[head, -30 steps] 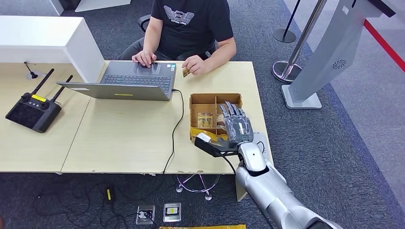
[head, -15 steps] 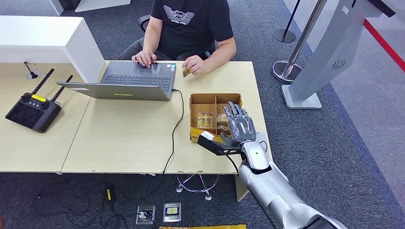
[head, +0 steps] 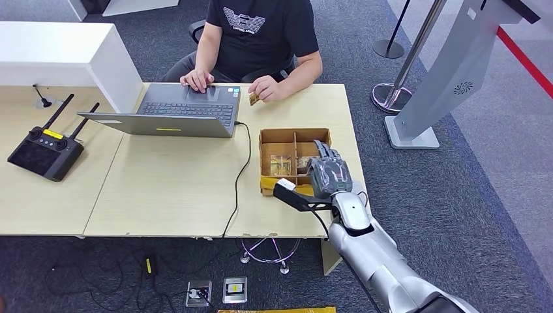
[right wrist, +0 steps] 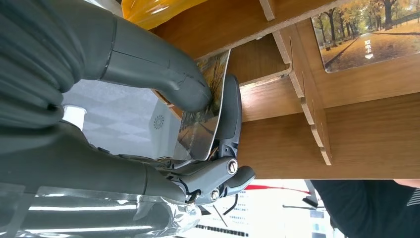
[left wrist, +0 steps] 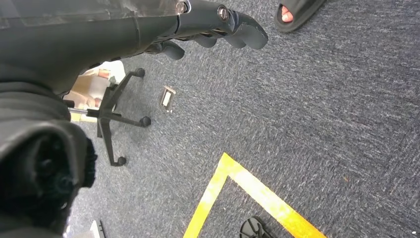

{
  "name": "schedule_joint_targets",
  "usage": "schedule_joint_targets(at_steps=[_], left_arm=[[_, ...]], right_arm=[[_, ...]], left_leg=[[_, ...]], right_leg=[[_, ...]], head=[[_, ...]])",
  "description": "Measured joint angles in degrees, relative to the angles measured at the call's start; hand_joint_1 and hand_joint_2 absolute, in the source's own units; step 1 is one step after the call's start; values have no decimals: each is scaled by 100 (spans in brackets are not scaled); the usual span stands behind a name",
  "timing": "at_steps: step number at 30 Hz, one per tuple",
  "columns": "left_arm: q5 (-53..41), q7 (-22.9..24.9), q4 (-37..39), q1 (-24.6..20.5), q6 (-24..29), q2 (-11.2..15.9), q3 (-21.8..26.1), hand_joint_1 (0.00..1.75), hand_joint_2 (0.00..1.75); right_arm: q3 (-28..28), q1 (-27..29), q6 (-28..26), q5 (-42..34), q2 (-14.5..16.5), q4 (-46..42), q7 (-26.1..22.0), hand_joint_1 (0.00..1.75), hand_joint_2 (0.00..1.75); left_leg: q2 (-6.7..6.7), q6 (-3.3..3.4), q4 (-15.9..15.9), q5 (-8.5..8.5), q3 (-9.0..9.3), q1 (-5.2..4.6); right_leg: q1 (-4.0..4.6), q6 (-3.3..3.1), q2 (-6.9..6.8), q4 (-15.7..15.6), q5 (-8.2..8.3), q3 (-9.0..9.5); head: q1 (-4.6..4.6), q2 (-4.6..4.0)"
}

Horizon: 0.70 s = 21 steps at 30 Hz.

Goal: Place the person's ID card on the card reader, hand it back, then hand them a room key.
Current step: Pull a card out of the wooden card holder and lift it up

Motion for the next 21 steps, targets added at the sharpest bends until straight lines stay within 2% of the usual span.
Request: schedule_joint_targets(at_steps=[16, 21], left_arm=[[-49, 0, 0, 1, -12, 0, 0, 0, 0], [-67, -7, 0, 1, -20, 0, 0, 0, 0]], right_arm=[[2, 7, 199, -92, -105, -214, 14, 175, 175], [0, 7, 64, -115, -133, -449, -54, 175, 175]], left_leg=[[0, 0, 0, 0, 1, 0], [1, 0, 0, 0, 1, 0]], right_leg=[[0, 0, 1, 0, 0, 0], [0, 0, 3, 0, 0, 1]], head=[[-1, 0], [-1, 0]])
